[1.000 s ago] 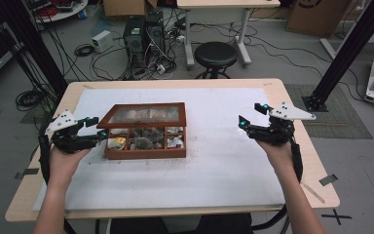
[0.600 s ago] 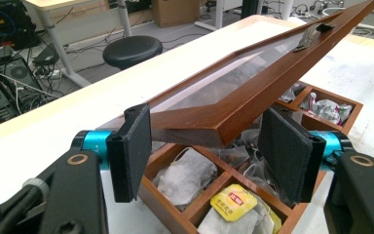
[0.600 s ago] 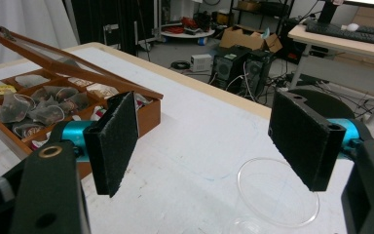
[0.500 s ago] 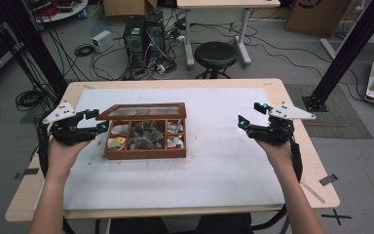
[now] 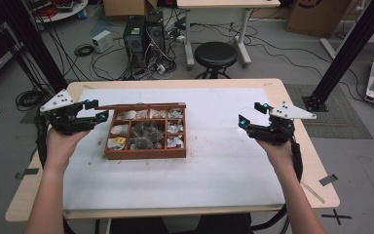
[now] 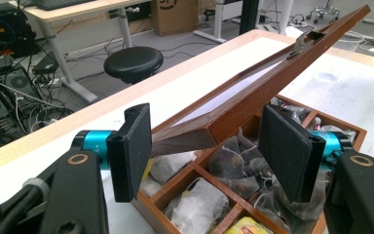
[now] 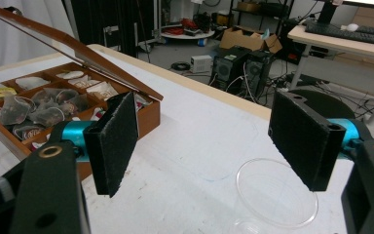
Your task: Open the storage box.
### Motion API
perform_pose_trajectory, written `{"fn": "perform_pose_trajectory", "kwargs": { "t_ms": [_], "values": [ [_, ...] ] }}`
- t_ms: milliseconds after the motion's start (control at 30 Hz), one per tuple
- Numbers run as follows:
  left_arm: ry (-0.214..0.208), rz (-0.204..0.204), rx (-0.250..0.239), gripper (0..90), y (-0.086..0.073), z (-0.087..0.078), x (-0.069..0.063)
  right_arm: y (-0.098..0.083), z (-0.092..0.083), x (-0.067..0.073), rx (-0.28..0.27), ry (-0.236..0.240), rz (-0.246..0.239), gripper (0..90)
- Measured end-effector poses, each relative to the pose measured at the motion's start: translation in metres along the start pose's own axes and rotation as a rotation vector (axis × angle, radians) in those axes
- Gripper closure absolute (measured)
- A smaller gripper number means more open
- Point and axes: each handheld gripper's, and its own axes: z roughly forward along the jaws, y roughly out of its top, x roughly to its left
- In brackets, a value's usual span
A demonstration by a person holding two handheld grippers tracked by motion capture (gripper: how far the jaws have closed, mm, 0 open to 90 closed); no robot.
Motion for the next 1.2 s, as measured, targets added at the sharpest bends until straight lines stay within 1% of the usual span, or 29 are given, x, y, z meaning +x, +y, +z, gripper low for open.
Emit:
{"fn": "perform_pose_trajectory", "kwargs": {
  "t_ms": [100,133,500,600,767,833,867,967,1200],
  "values": [
    [0.007,0.002,-0.004,37.6,0.003,0.001,0.001,0.0,0.0,0.0,0.001,0.0,0.003,27.3],
    [0.002,-0.008,-0.005,37.6,0.004,0.002,0.003,0.0,0.0,0.0,0.0,0.0,0.003,27.3],
    [0.007,-0.032,-0.022,37.9,0.012,0.006,0.01,0.0,0.0,-0.001,0.0,0.001,0.004,27.3],
    [0.011,-0.036,-0.034,38.4,0.014,0.007,0.012,0.0,0.0,-0.001,0.001,0.001,0.003,27.3],
    [0.01,-0.057,-0.061,38.6,0.014,0.01,0.015,0.0,0.0,-0.001,0.0,-0.004,0.005,27.2],
    [0.01,-0.06,-0.059,38.6,0.014,0.011,0.016,0.0,-0.001,-0.001,0.0,-0.005,0.004,27.2],
    [0.009,-0.065,-0.05,38.6,0.016,0.012,0.017,0.0,-0.001,-0.001,0.001,-0.005,0.006,27.2],
    [0.017,-0.063,-0.047,38.8,0.019,0.013,0.018,0.0,0.0,-0.001,0.002,-0.004,0.006,27.2],
    [0.016,-0.067,-0.047,38.8,0.02,0.014,0.018,0.0,0.0,-0.001,0.0,-0.002,0.004,27.2]
  ]
}}
